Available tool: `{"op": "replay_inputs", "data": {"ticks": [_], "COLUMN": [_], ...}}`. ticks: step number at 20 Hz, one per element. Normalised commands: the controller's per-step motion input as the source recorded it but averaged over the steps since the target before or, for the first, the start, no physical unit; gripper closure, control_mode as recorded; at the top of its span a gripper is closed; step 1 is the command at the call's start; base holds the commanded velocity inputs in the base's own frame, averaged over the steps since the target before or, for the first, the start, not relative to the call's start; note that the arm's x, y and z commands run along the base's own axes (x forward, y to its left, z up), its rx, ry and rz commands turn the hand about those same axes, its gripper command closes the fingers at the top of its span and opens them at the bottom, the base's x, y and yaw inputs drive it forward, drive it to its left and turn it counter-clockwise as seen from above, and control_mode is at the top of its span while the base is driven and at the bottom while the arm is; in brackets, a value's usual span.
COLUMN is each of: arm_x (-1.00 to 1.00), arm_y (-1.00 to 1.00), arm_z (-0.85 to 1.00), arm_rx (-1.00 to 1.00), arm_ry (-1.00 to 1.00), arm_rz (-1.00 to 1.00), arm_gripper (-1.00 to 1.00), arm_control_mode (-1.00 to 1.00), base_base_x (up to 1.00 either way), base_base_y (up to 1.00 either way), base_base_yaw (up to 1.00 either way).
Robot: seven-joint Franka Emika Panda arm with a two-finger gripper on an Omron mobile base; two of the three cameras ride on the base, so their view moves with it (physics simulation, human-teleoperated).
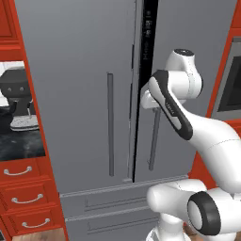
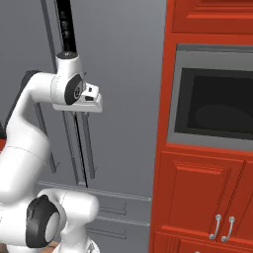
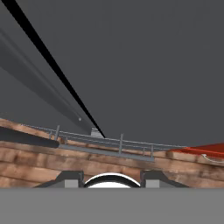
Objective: Retrieve a lemon from the fridge and place it on the cutting board with the fish.
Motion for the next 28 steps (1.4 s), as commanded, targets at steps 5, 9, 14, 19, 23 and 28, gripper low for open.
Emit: {"op": "replay_inputs", "data": {"ticks": [5,9,14,19,23,28], "arm_x": [0.0,0.0,0.0,0.0,0.0,0.0], "arm_y": [0.0,0.0,0.0,0.0,0.0,0.0], "arm_z": [0.0,0.0,0.0,0.0,0.0,0.0], "arm_rx": [0.0,0.0,0.0,0.0,0.0,0.0], "arm_ry": [0.0,0.0,0.0,0.0,0.0,0.0], "arm_rz": [0.0,0.0,0.0,0.0,0.0,0.0], "arm_gripper": [-1.0,-1.0,-1.0,-1.0,-1.0,-1.0], "arm_control_mode": [1.0,1.0,1.0,1.0,1.0,1.0], "base_base_x": [-0.13,-0.09,-0.07,-0.05,-0.19,-0.64], "base_base_y": [0.02,0.18,0.42,0.49,0.1,-0.01], "base_base_yaw": [-0.03,-0.1,-0.04,0.01,0.01,0.01]}}
